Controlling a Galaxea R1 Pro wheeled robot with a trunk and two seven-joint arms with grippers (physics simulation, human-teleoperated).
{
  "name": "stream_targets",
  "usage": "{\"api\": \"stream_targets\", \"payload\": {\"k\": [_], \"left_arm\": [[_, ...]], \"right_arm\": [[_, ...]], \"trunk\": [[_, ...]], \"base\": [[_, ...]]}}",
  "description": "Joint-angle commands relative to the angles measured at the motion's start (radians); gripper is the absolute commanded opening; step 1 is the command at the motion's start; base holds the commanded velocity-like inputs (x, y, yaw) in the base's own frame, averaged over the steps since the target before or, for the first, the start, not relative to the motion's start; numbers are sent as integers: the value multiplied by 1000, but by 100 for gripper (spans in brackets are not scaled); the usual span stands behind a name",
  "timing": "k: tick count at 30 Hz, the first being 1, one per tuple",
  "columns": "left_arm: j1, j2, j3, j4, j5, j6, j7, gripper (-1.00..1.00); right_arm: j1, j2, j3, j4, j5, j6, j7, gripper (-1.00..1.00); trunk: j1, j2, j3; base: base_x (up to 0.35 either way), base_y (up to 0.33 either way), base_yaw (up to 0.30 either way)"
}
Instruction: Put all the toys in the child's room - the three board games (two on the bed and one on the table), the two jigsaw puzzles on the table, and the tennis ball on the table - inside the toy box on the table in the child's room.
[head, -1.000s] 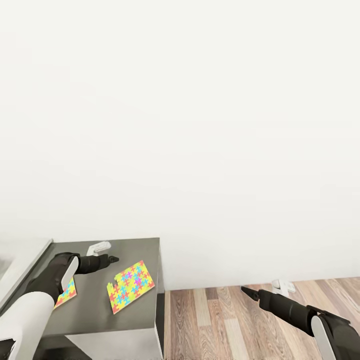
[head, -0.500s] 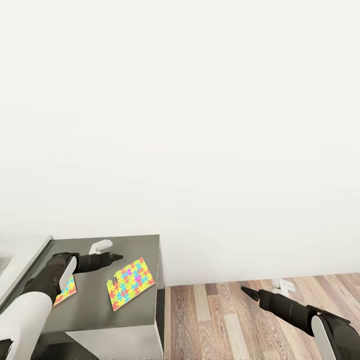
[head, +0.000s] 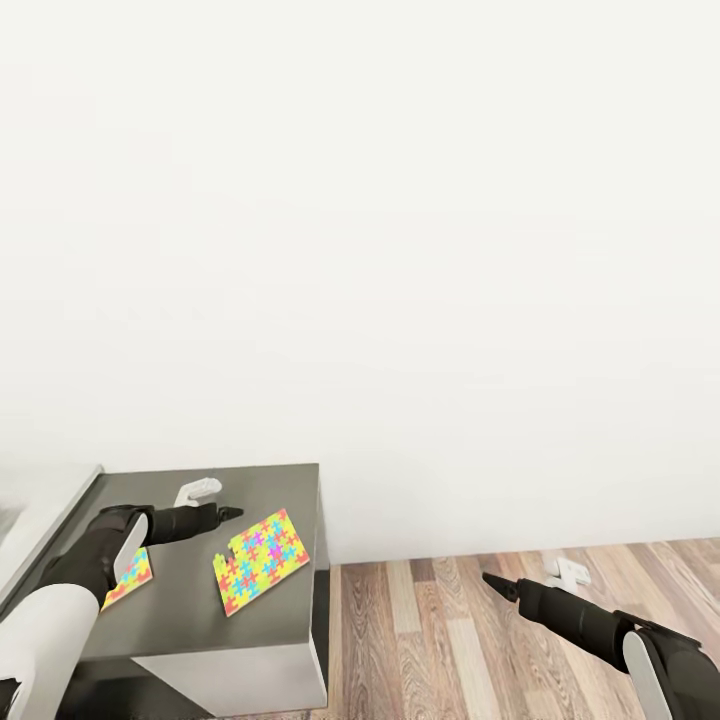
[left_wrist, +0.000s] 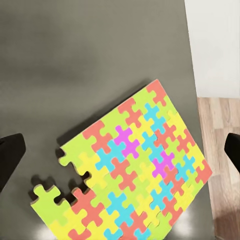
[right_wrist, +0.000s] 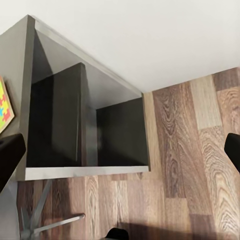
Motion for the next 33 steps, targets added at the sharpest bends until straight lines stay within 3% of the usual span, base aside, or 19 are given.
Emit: {"api": "stream_targets", "payload": {"k": [1,33], "left_arm": [[-1,0,3,0,5,8,-2,100],[0,0,-1,0,7,4,-26,100]], "right_arm": [[-1,0,-1,-1,0,6,4,100],[-1,0,-1,-2,0,6,5,100]], "trunk": [[1,-2,-4],[1,-2,-56]], "base": [[0,0,0],[0,0,0]]}}
